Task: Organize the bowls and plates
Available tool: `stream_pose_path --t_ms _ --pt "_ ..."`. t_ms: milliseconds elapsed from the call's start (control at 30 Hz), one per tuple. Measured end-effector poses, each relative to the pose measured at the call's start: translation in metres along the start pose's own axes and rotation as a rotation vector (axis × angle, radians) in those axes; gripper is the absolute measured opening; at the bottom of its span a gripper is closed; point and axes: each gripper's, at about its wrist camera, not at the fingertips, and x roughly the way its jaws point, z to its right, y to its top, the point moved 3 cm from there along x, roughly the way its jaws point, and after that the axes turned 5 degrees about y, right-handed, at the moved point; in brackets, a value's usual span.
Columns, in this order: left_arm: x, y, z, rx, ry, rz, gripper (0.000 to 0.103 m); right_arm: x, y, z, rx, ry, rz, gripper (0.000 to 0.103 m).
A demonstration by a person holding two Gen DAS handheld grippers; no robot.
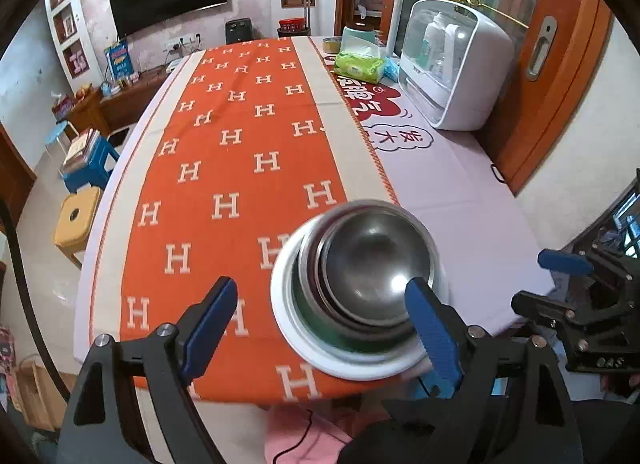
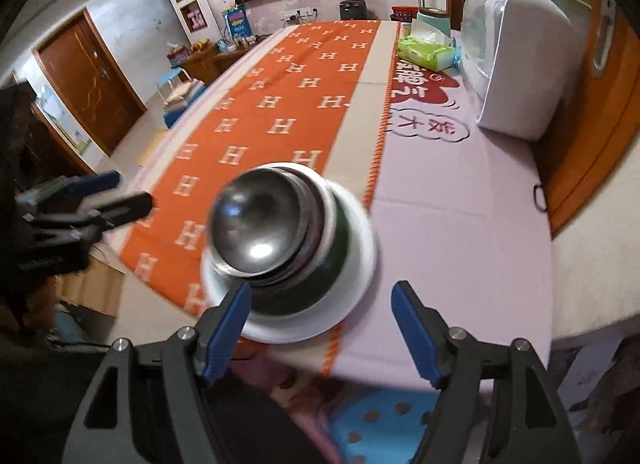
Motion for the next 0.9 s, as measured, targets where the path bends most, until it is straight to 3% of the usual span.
stream_pose_path --t_ms 100,300,533,700,900 --pt "-0.010 -0.012 0.005 -0.031 -0.013 -0.017 0.085 -0.015 -0.008 -0.019 0.005 0.018 0.017 0.077" --pt "-0.026 -0.032 0.014 -0.036 0.079 0.011 0.085 -0.024 -0.026 -0.042 0.029 0.014 -0.007 0.080" --pt "-0.045 -0.040 0.004 -0.108 0.178 0.098 0.091 -0.042 -0.038 -0.045 0.108 -0.038 0.100 0.082" --pt "-0.048 -0.043 0.006 -0.095 0.192 0.105 0.102 -0.046 -0.037 -0.047 0.121 -0.096 0.159 0.091" --pt "-0.049 -0.049 0.008 -0.101 0.220 0.105 0.102 -0.043 -0.038 -0.045 0.140 -0.094 0.207 0.096"
